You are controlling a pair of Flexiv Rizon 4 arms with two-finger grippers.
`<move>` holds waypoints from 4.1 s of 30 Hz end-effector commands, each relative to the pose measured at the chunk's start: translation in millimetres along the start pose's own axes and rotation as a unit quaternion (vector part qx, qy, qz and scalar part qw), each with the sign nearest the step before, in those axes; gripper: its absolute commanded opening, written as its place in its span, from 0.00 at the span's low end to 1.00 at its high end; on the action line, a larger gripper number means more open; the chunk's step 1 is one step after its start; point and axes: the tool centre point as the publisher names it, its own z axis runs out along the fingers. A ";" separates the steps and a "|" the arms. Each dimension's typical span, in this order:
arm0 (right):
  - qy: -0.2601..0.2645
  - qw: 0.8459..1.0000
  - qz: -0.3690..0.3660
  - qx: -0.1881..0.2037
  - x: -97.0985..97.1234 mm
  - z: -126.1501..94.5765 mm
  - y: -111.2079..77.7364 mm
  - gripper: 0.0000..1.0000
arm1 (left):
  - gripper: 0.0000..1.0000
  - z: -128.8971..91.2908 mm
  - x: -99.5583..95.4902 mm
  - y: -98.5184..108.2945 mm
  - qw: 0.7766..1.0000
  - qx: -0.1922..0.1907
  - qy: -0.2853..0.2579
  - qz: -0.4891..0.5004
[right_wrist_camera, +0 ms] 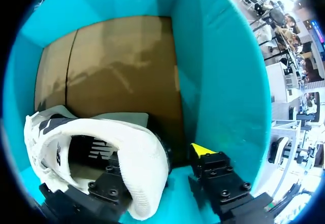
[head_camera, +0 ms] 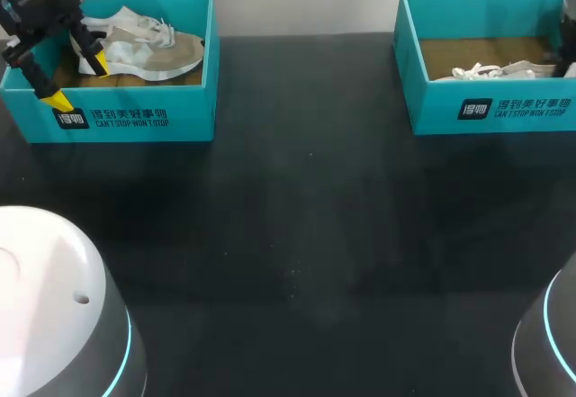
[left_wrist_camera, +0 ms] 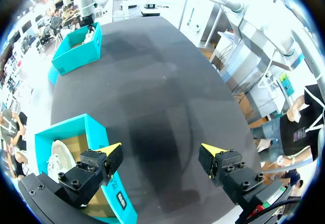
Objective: Take the shoe out of the shoebox, open the shoe tongue, remove and reinsert the insole, then place the shoe into the shoebox
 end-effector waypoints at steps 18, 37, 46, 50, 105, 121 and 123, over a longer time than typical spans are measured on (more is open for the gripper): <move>0.036 0.998 0.028 -0.037 -2.1 -68.4 -14.0 1.00 | 1.00 -0.6 -0.4 0.6 1.000 -0.001 0.001 0.000; 0.067 0.997 0.038 -0.029 14.0 -154.8 -44.5 1.00 | 1.00 -0.6 -0.4 0.6 1.000 -0.001 0.001 0.000; 0.074 0.996 0.037 -0.024 25.4 -189.2 -74.8 1.00 | 1.00 -0.6 -0.4 0.6 1.000 -0.001 0.001 0.000; 0.075 0.996 0.035 -0.024 29.5 -199.2 -86.7 1.00 | 1.00 -0.6 -0.4 0.6 1.000 -0.001 0.001 0.000; 0.078 0.996 0.040 -0.025 32.9 -204.6 -93.3 1.00 | 1.00 -56.1 -89.0 108.3 0.991 -0.132 0.011 0.023; 0.078 0.996 0.040 -0.025 32.9 -204.6 -93.3 1.00 | 1.00 -71.9 -133.4 182.2 0.940 -0.167 0.090 0.285; 0.078 0.996 0.040 -0.025 32.9 -204.6 -93.3 1.00 | 1.00 -71.9 -133.4 182.2 0.940 -0.167 0.090 0.285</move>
